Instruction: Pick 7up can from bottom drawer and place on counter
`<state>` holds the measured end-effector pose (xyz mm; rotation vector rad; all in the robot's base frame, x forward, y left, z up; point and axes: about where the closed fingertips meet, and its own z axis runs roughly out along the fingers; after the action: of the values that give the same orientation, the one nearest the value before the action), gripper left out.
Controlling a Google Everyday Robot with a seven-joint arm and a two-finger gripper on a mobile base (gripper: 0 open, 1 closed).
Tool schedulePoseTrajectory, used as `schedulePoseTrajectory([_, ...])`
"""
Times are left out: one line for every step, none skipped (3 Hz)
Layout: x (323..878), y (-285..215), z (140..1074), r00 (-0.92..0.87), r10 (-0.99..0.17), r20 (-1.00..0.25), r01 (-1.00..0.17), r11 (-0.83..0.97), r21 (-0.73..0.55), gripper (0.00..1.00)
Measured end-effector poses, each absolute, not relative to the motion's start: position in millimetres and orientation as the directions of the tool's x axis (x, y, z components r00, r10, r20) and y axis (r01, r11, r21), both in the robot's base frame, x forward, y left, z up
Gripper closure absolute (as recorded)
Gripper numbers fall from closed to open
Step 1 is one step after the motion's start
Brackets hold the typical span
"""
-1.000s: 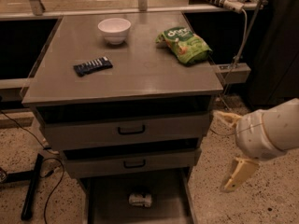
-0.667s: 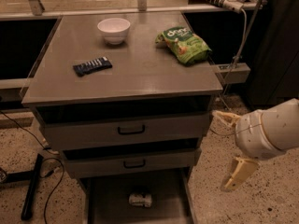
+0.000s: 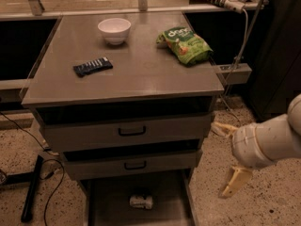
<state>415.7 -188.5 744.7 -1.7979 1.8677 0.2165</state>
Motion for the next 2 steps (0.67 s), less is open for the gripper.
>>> schedulePoseTrajectory([422, -202, 668, 0.018, -0.858, -0.513, -0.974, 0.101, -0.204, 0.0])
schedulePoseTrajectory([430, -215, 595, 0.017, -0.836, -0.549, -0.977, 0.103, -0.186, 0.0])
